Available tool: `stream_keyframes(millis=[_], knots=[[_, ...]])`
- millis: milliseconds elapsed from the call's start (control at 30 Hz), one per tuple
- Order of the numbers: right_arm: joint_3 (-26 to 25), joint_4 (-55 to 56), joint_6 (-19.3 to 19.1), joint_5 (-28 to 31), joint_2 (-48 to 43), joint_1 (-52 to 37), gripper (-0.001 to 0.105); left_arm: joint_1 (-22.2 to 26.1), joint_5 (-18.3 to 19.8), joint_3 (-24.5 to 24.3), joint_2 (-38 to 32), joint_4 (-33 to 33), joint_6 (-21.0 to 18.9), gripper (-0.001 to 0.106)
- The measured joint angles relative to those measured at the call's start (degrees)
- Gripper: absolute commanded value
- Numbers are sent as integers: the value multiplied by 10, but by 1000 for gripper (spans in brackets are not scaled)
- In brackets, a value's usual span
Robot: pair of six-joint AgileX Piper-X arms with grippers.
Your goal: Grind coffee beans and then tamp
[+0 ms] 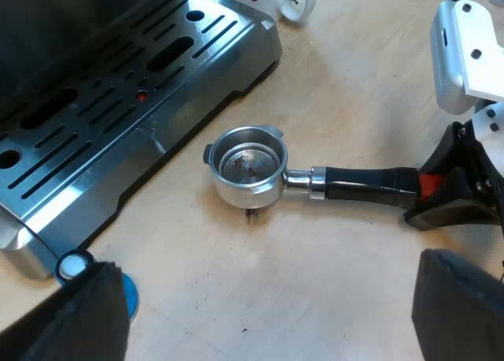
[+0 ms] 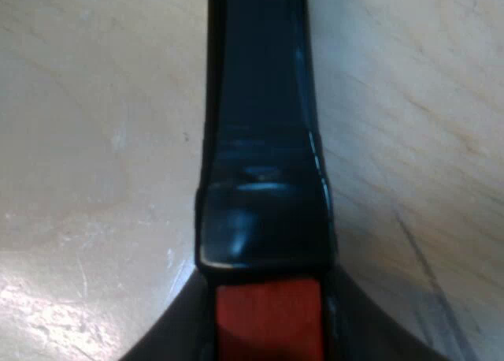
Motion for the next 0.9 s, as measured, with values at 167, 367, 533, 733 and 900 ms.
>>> stream_keyframes(millis=[167,367,533,733,900], knots=[[0,0,2,-3,0,0,2,0,0,0,0,0,0,79],[0,-1,4,-7,0,0,36,0,0,0,0,0,0,79],[0,-3,4,-8,-1,0,47,0,0,0,0,0,0,79],[0,1,4,-19,-1,0,47,0,0,0,0,0,0,79],[-28,76,23,-31,-1,0,47,0,0,0,0,0,0,79]])
